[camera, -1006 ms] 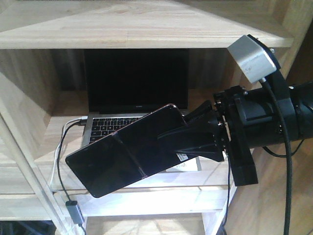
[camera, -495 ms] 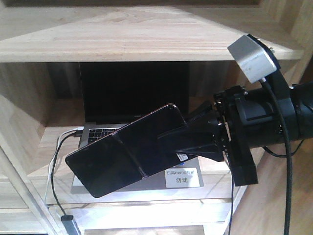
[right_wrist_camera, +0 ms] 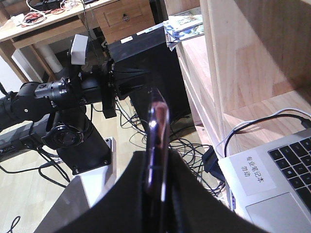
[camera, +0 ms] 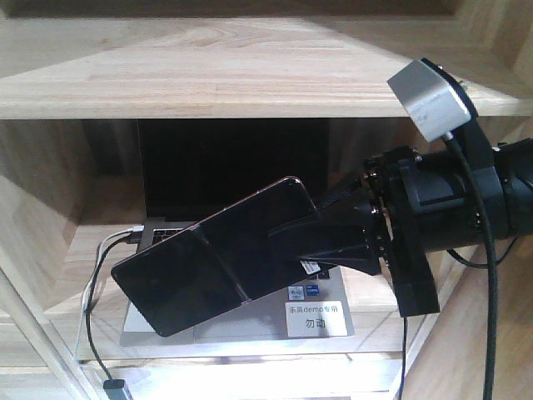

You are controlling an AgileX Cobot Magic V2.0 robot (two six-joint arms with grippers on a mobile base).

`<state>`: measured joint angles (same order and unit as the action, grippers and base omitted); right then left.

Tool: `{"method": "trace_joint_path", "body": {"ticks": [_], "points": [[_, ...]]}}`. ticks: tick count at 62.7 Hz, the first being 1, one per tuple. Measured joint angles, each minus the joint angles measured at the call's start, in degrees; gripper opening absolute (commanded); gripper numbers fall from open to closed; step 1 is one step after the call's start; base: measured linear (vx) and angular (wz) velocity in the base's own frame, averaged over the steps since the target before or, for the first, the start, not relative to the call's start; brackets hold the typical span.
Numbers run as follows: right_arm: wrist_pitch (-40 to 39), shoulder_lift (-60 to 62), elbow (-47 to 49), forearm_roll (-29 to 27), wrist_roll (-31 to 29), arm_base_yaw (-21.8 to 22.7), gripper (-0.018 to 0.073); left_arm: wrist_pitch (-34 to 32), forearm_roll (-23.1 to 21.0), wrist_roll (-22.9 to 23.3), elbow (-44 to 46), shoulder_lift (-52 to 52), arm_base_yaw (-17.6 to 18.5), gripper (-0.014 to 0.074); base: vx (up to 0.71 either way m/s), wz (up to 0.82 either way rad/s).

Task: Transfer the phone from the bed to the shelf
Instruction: 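Drive up to the shelf above the laptop holding the phone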

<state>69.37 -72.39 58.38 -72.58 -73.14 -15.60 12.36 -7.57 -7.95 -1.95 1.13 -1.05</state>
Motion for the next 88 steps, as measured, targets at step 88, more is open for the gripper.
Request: {"method": "trace_joint_path", "body": {"ticks": [88], "points": [[0.0, 0.0, 0.0, 0.0, 0.0, 0.0, -0.0001, 0.0, 0.0, 0.0, 0.0, 0.0, 0.0, 0.0001, 0.0, 0.0]]}}
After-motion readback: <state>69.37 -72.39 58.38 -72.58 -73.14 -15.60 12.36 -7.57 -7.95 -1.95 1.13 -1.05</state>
